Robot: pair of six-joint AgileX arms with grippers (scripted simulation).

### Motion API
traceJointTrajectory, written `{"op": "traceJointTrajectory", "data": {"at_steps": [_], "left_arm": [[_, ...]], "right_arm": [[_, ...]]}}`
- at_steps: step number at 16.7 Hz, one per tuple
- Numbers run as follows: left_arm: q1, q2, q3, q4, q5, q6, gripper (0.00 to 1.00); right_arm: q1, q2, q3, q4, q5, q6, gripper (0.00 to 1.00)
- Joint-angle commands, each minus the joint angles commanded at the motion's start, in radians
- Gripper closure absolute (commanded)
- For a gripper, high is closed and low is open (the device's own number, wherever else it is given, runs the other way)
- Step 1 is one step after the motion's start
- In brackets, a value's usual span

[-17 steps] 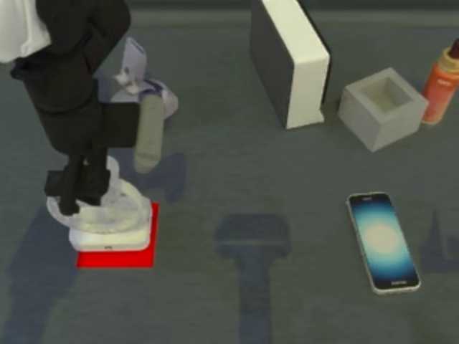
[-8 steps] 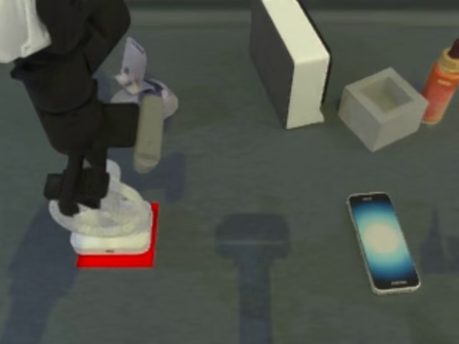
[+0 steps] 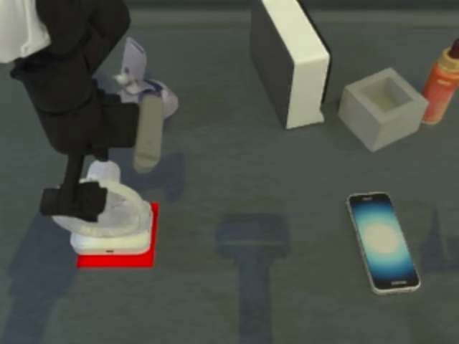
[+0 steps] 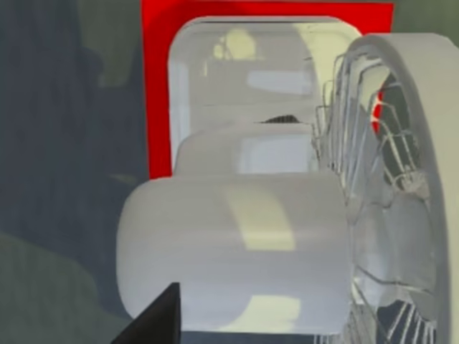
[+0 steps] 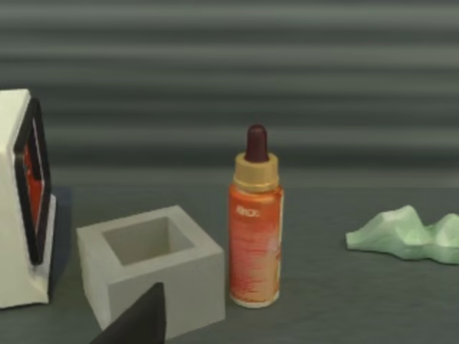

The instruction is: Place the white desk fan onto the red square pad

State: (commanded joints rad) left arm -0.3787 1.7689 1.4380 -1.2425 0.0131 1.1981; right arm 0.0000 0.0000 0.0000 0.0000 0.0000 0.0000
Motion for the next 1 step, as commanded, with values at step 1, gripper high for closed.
{"op": "traceJointTrajectory", "data": {"at_steps": [1], "left_arm": [[0.000, 0.000, 0.000, 0.000, 0.000, 0.000, 0.00]], "right_arm": [[0.000, 0.000, 0.000, 0.000, 0.000, 0.000, 0.00]]}}
